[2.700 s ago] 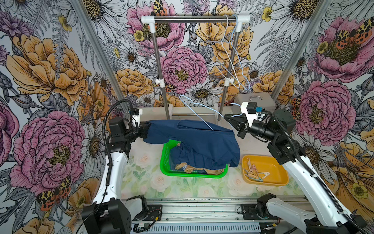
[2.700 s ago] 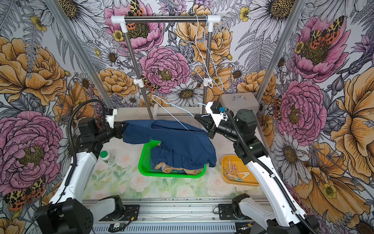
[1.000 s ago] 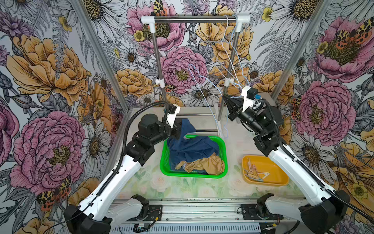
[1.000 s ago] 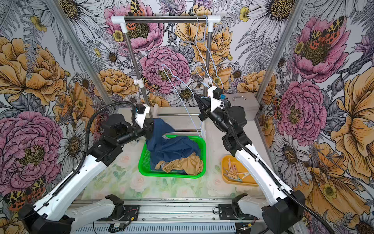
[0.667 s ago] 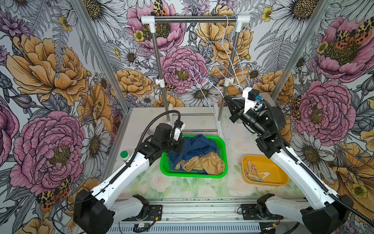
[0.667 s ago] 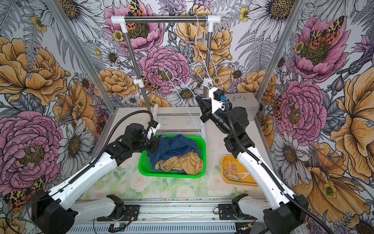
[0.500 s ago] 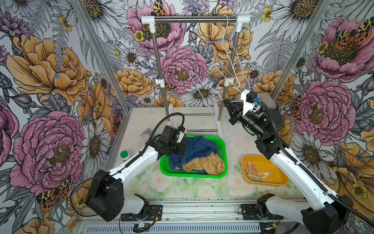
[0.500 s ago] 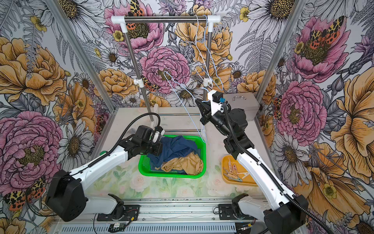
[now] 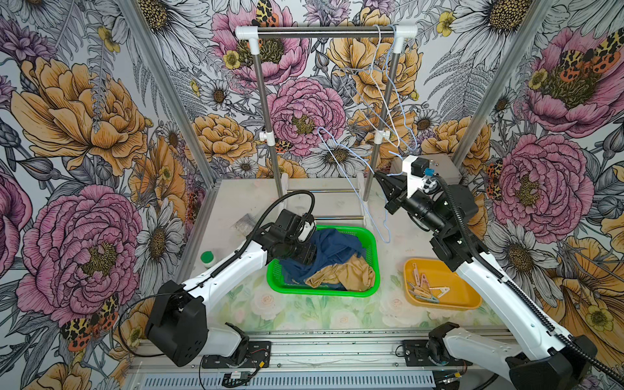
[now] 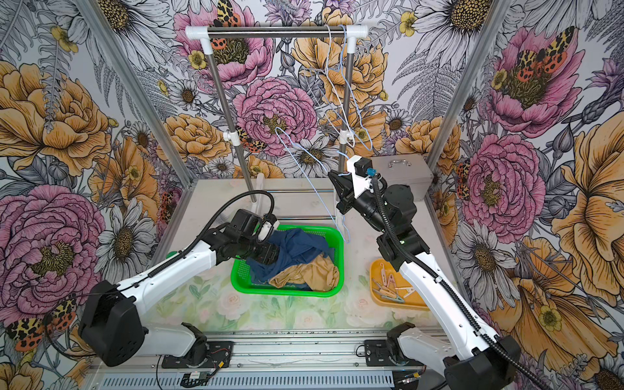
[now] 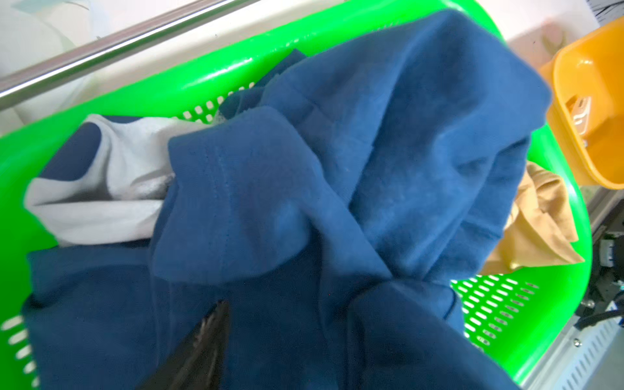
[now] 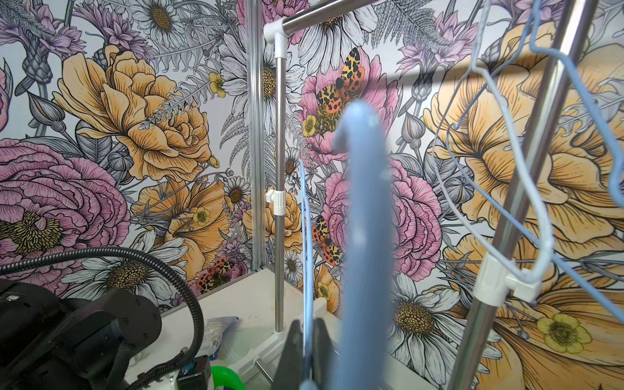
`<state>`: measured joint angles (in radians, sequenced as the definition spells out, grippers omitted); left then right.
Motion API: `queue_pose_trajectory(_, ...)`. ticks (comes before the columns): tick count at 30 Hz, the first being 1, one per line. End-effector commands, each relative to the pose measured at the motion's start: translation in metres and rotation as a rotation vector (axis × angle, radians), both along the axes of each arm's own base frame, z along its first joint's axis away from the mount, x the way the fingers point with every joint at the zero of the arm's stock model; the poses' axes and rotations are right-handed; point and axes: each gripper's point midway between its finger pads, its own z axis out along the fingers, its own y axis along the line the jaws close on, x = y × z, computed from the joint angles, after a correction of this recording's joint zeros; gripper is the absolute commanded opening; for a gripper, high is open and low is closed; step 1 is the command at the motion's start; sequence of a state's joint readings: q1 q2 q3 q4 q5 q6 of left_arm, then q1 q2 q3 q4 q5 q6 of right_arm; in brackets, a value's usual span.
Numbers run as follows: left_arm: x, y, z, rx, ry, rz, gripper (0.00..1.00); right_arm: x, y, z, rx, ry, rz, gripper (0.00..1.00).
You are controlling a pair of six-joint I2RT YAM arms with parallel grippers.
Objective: Remove the clothespins securing t-shirts to the hanger
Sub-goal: Place the T-shirt in the basket.
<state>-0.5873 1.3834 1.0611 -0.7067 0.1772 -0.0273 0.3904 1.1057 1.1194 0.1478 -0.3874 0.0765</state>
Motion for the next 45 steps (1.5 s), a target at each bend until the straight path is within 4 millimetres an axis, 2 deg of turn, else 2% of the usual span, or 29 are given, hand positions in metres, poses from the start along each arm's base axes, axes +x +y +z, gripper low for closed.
queue_pose_trajectory(1,-0.01,-0.006,0.008,0.061,0.045,-0.034,0.72,0.002,-0.005,-0.002,-0.02,-0.015,-0.027,0.0)
queue_pose_trajectory(7,-0.017,-0.003,0.031,0.106,0.025,-0.027,0.78,0.005,-0.008,-0.006,-0.044,-0.017,-0.036,0.0)
queue_pose_trajectory(10,-0.018,0.007,0.035,0.201,0.016,-0.016,0.81,0.008,-0.01,-0.011,-0.059,-0.014,-0.041,0.0)
queue_pose_trajectory(18,-0.009,0.043,0.026,0.44,0.021,0.061,0.83,0.016,-0.011,-0.021,-0.069,0.013,-0.015,0.0)
queue_pose_trajectory(22,0.0,0.064,0.034,0.499,-0.011,0.119,0.83,0.018,-0.014,-0.027,-0.074,0.034,-0.004,0.0)
queue_pose_trajectory(24,0.003,0.064,0.045,0.443,-0.015,0.132,0.84,0.018,-0.015,-0.03,-0.075,0.049,0.004,0.0)
queue_pose_trajectory(26,0.001,0.054,0.059,0.35,-0.015,0.113,0.84,0.016,-0.015,-0.031,-0.078,0.056,0.013,0.0)
queue_pose_trajectory(36,-0.015,0.036,0.124,0.08,-0.127,-0.179,0.91,0.013,-0.013,-0.044,-0.054,0.175,0.039,0.0)
queue_pose_trajectory(40,0.003,0.054,0.118,0.194,-0.163,-0.15,0.94,0.012,-0.013,-0.05,-0.041,0.215,0.043,0.0)
queue_pose_trajectory(42,0.017,0.061,0.117,0.279,-0.198,-0.14,0.92,0.011,-0.013,-0.052,-0.028,0.239,0.047,0.0)
queue_pose_trajectory(44,0.024,0.051,0.124,0.274,-0.272,-0.212,0.85,0.011,-0.013,-0.055,-0.021,0.268,0.04,0.0)
queue_pose_trajectory(45,0.025,0.038,0.131,0.275,-0.351,-0.285,0.85,0.013,-0.015,-0.06,-0.02,0.3,0.019,0.0)
